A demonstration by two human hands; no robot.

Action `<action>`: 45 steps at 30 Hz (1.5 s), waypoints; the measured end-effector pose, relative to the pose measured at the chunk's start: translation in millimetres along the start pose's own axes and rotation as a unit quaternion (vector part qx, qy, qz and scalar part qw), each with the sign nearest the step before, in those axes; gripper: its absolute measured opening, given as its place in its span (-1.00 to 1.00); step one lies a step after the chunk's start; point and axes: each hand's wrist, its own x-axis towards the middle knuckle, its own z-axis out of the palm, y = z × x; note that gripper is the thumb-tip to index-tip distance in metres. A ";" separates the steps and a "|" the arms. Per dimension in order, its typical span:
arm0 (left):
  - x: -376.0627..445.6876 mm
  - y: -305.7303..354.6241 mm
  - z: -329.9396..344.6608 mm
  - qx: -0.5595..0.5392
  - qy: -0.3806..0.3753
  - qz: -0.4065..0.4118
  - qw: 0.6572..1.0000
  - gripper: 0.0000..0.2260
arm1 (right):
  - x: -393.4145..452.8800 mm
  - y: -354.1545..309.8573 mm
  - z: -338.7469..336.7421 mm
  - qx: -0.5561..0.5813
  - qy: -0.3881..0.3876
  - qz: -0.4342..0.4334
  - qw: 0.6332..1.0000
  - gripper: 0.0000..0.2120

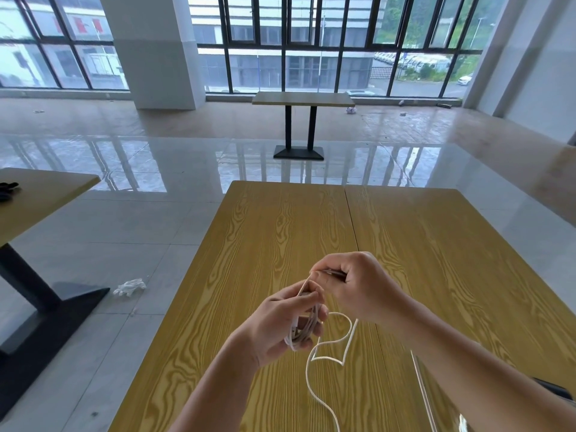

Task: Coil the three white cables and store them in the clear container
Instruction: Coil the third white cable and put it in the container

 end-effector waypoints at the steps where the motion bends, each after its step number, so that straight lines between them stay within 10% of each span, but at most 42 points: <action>1: -0.1 0.2 -0.3 -0.008 -0.004 0.001 1.000 -0.89 | 0.1 3.2 -1.3 0.000 0.001 0.009 1.000 -0.87; 11: 4.6 -6.4 -22.4 -0.154 0.112 0.045 0.981 -0.79 | -0.9 36.4 -27.8 -0.045 0.039 0.082 0.995 -0.84; 29: 23.8 -6.0 -20.2 -0.333 0.278 0.100 0.896 -0.77 | -21.3 10.5 29.1 -0.069 -0.159 0.074 0.982 -0.77; 39: 15.0 -17.0 -73.9 -0.217 0.440 0.058 0.870 -0.80 | -29.9 -17.9 3.8 -0.084 -0.249 0.005 0.965 -0.78; 45: 16.3 -13.8 -47.7 -0.107 0.370 0.020 0.923 -0.80 | -16.5 -36.4 -4.8 -0.053 -0.187 -0.073 0.978 -0.81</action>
